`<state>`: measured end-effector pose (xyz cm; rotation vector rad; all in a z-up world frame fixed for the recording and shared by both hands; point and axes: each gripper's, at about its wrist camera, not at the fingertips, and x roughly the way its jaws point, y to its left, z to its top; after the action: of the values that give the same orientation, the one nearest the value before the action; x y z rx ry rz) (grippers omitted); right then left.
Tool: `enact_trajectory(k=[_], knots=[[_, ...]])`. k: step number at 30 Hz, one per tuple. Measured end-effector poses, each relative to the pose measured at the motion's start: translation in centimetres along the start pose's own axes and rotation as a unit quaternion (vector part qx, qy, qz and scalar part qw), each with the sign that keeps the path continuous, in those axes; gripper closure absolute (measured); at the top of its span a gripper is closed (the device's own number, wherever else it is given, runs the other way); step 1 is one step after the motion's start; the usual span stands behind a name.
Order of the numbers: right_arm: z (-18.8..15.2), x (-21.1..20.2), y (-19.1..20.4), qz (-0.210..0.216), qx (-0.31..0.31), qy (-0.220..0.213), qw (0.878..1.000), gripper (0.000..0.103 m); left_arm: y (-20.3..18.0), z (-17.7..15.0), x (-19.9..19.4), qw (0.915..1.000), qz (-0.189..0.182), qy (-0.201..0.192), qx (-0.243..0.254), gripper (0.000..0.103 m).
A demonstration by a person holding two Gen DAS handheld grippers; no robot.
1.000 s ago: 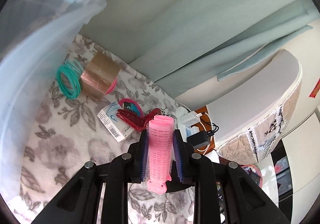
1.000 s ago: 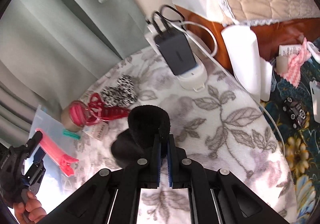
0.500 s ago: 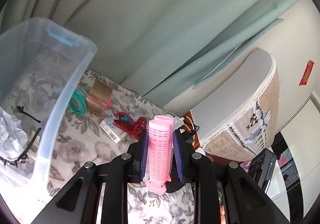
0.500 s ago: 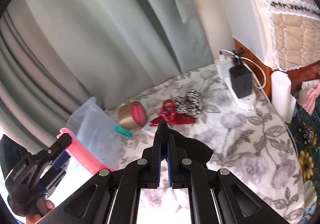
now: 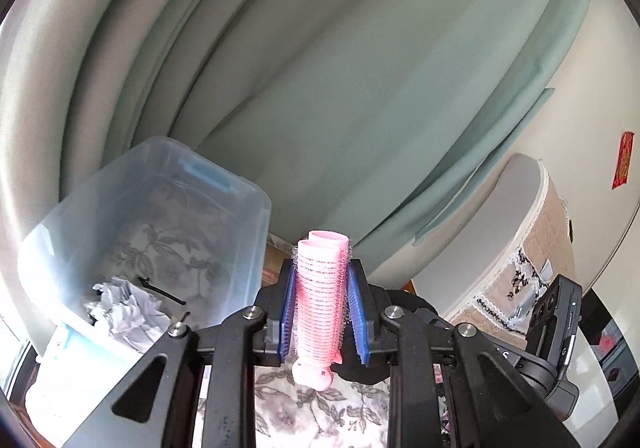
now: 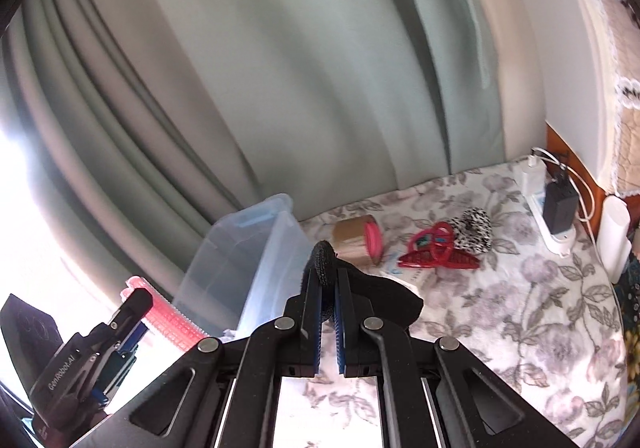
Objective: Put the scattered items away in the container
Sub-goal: 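Carry the pink roller with the left tool while the right tool carries the sponge bun to the bin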
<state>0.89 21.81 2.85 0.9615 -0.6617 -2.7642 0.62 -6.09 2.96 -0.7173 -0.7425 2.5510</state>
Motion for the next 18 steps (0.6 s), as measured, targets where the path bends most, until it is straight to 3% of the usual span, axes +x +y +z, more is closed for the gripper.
enact_trajectory(k=[11, 18], knots=[[0.6, 0.6, 8.9, 0.05, -0.083, -0.01, 0.995, 0.097, 4.4, 1.5, -4.5, 0.9953, 0.064, -0.07, -0.019, 0.077], [-0.1, 2.8, 12.9, 0.074, -0.114, 0.007, 0.991, 0.097, 7.0, 2.2, -6.0, 0.9912, 0.08, -0.098, -0.04, 0.077]])
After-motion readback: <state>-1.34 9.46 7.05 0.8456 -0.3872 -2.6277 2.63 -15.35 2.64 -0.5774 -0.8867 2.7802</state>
